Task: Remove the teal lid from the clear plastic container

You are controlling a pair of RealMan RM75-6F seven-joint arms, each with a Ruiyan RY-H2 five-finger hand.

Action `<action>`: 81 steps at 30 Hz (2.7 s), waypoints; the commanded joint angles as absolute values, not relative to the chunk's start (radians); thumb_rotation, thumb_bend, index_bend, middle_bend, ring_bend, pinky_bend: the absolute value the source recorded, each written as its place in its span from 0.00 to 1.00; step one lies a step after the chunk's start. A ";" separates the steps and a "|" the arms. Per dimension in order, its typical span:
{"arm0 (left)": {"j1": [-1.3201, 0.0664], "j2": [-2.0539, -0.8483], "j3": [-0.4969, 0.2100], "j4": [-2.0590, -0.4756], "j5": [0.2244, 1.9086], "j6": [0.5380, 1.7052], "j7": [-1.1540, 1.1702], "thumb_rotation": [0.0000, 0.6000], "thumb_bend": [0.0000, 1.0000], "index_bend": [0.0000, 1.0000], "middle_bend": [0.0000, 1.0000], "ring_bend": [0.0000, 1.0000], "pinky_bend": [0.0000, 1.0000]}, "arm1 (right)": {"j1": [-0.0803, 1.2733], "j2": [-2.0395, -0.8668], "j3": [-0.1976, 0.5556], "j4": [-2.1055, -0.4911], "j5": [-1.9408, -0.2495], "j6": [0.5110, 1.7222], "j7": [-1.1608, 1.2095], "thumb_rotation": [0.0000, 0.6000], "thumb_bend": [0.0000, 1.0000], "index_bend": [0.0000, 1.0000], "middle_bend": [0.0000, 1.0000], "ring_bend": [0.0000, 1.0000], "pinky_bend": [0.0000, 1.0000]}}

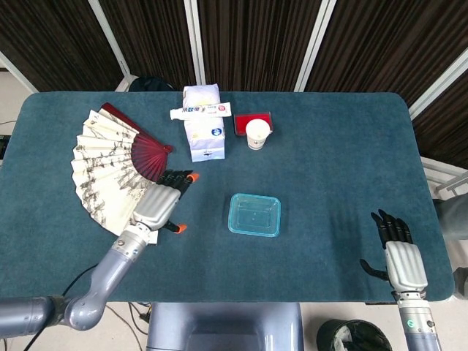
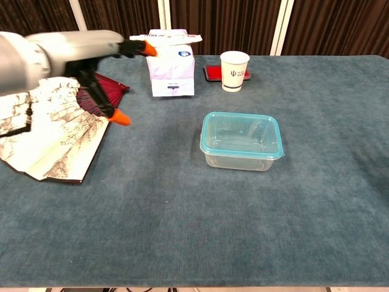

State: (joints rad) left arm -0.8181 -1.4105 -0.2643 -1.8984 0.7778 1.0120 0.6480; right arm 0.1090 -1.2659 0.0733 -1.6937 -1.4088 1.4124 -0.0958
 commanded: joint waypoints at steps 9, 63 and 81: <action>-1.102 -1.665 -0.323 -1.752 0.472 1.036 0.846 1.00 0.04 0.00 0.00 0.00 0.00 | 0.114 -1.259 0.083 -1.709 -1.371 1.387 -0.081 1.00 0.30 0.00 0.00 0.00 0.00; -1.387 -1.919 -0.308 -1.289 0.276 0.898 0.839 1.00 0.01 0.00 0.02 0.04 0.17 | 0.121 -1.243 0.086 -1.744 -1.314 1.345 -0.073 1.00 0.30 0.00 0.00 0.00 0.00; -1.315 -1.919 -0.266 -1.227 0.575 0.834 0.665 1.00 0.30 0.19 0.29 0.27 0.45 | 0.119 -1.239 0.087 -1.754 -1.321 1.356 -0.073 1.00 0.30 0.00 0.00 0.00 0.00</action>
State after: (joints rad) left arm -1.3323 -1.9347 -0.2774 -1.2262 0.5387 0.8594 0.6946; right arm 0.1189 -1.2395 0.0866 -1.7531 -1.3204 1.3548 -0.0724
